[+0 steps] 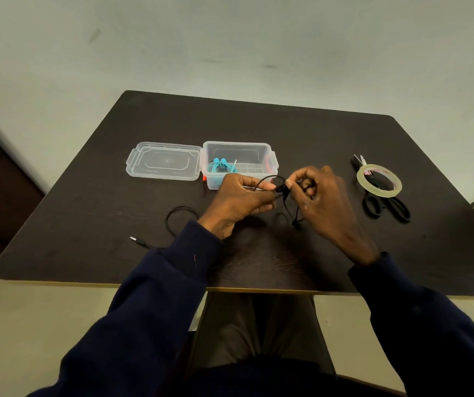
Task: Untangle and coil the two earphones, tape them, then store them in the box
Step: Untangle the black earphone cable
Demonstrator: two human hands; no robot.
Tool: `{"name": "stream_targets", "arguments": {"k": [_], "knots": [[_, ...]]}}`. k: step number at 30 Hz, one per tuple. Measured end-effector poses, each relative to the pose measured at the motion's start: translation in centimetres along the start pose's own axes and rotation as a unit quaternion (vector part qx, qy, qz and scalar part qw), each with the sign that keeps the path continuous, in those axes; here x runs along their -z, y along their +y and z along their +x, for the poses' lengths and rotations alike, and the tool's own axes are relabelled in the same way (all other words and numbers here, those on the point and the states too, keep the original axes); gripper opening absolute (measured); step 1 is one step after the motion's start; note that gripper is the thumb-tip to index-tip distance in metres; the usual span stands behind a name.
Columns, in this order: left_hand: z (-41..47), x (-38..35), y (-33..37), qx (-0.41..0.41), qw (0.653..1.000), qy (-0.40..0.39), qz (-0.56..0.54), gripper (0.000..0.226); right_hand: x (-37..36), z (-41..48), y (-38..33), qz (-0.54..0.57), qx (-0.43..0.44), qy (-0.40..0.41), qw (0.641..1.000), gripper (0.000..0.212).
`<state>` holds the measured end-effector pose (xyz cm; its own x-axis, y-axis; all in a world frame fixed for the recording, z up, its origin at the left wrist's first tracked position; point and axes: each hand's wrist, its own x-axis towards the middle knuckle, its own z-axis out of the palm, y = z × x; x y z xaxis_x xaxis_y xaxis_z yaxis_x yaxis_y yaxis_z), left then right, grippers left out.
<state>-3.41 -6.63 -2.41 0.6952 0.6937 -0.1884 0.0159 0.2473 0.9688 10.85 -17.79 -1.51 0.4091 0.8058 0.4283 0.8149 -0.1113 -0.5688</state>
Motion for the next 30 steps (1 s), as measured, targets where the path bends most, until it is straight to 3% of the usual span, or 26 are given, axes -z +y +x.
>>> {"name": "stream_targets", "arguments": {"k": [9, 15, 18, 23, 30], "knots": [[-0.1, -0.6, 0.1, 0.072, 0.981, -0.049, -0.175, 0.006, 0.1, 0.4, 0.1, 0.280, -0.151, -0.048, 0.947, 0.010], [-0.1, -0.3, -0.1, 0.044, 0.983, -0.048, -0.171, 0.011, 0.7, 0.8, 0.9, 0.453, -0.270, -0.127, 0.840, 0.018], [-0.2, -0.3, 0.1, 0.056, 0.980, -0.046, -0.187, 0.014, 0.9, 1.0, 1.2, 0.508, -0.278, -0.140, 0.803, 0.037], [-0.2, -0.7, -0.1, 0.054, 0.974, -0.018, -0.220, 0.019, 0.7, 0.7, 1.0, 0.394, -0.253, -0.128, 0.874, 0.019], [-0.4, -1.1, -0.7, -0.002, 0.990, 0.015, -0.142, 0.013, 1.2, 0.5, -0.2, 0.194, -0.149, -0.106, 0.964, 0.039]]}}
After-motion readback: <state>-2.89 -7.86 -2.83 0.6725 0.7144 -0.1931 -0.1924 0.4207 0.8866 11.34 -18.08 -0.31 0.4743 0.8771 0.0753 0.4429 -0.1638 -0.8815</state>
